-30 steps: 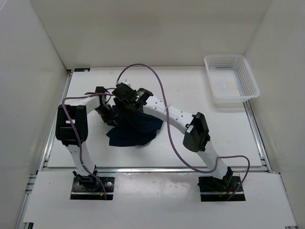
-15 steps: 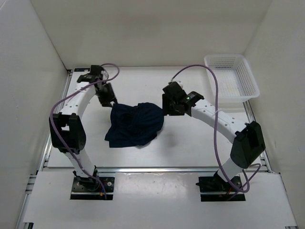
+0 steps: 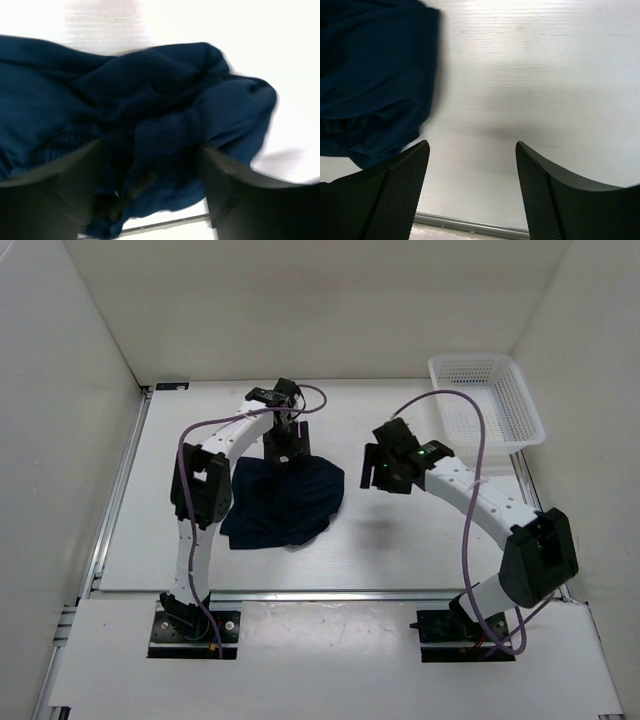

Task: Fold and stack the shorts
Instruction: Fold the shorts

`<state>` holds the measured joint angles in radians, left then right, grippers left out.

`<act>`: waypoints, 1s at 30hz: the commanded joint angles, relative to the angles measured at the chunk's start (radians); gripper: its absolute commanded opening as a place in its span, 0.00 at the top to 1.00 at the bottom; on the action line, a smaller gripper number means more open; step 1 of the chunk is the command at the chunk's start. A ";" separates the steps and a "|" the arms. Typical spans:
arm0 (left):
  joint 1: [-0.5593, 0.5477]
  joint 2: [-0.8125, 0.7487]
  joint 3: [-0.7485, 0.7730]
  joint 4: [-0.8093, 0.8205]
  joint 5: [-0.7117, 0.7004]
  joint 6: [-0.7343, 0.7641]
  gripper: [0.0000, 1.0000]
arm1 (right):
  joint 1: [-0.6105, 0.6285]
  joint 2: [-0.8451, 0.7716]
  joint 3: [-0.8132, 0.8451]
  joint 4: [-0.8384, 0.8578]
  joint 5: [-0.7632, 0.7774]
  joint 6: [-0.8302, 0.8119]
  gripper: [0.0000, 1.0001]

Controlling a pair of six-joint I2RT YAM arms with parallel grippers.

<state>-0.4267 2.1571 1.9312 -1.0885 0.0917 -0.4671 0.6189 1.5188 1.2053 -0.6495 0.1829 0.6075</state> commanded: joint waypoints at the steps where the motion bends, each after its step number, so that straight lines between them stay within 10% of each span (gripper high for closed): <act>1: -0.011 0.000 0.066 -0.044 0.023 -0.008 0.23 | -0.056 -0.094 -0.039 0.007 -0.002 -0.005 0.26; 4: -0.011 -0.031 0.066 -0.031 0.072 -0.008 0.90 | -0.100 -0.135 -0.072 0.007 -0.011 -0.014 0.26; 24: 0.210 -0.477 -0.440 -0.025 -0.102 -0.065 0.90 | -0.159 -0.177 -0.110 -0.002 -0.030 -0.072 0.26; 25: 0.221 -0.477 -0.464 -0.013 -0.113 -0.076 0.82 | -0.159 -0.177 -0.119 -0.002 -0.040 -0.072 0.26; 26: 0.256 -0.468 -0.513 0.002 -0.113 -0.076 0.47 | -0.159 -0.177 -0.119 -0.002 -0.049 -0.072 0.26; 30: 0.322 -0.456 -0.578 0.059 -0.021 -0.067 0.10 | -0.159 -0.155 -0.119 0.007 -0.094 -0.092 0.18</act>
<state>-0.1432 1.7199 1.3731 -1.0893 0.0414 -0.5289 0.4648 1.3712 1.0859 -0.6544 0.1349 0.5457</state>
